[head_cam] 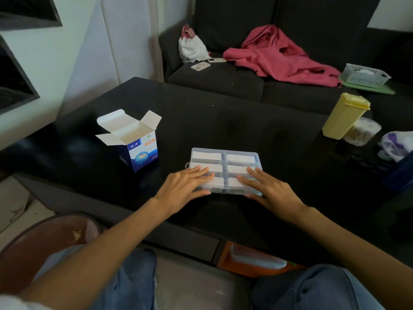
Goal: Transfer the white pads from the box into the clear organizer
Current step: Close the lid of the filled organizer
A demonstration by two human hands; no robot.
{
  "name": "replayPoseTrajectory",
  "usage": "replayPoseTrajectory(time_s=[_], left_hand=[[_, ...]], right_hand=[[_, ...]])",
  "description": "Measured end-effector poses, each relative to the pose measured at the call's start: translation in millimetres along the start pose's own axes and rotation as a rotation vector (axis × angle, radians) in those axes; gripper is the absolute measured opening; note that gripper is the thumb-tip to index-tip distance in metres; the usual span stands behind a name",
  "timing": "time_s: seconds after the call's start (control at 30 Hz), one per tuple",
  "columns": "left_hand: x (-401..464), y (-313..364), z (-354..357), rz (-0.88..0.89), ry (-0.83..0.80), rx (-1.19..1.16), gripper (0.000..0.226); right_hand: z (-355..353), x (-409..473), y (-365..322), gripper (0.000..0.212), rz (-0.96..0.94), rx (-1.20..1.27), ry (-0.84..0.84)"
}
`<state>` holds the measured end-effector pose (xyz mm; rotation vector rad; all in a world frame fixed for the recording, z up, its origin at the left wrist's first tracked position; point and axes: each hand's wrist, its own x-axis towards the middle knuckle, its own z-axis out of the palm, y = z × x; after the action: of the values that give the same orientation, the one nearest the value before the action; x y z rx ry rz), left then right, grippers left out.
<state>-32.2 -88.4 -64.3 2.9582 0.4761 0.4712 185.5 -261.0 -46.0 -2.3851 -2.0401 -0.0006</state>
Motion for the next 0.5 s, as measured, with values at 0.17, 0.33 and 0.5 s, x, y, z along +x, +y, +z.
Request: replayPoseTrajectory(time_s=[0.17, 0.33, 0.5], left_hand=[[-3.1, -2.3, 7.9, 0.049, 0.086, 0.069, 0.053], [-3.0, -0.6, 14.1, 0.078, 0.114, 0.153, 0.051], [-2.7, 1.7, 19.3, 0.085, 0.13, 0.218, 0.048]], right_hand=[[7.8, -1.2, -4.6, 0.061, -0.005, -0.009, 0.062], [8.8, 1.3, 0.5, 0.059, -0.019, -0.004, 0.052], [10.5, 1.9, 2.2, 0.06, -0.029, 0.003, 0.069]])
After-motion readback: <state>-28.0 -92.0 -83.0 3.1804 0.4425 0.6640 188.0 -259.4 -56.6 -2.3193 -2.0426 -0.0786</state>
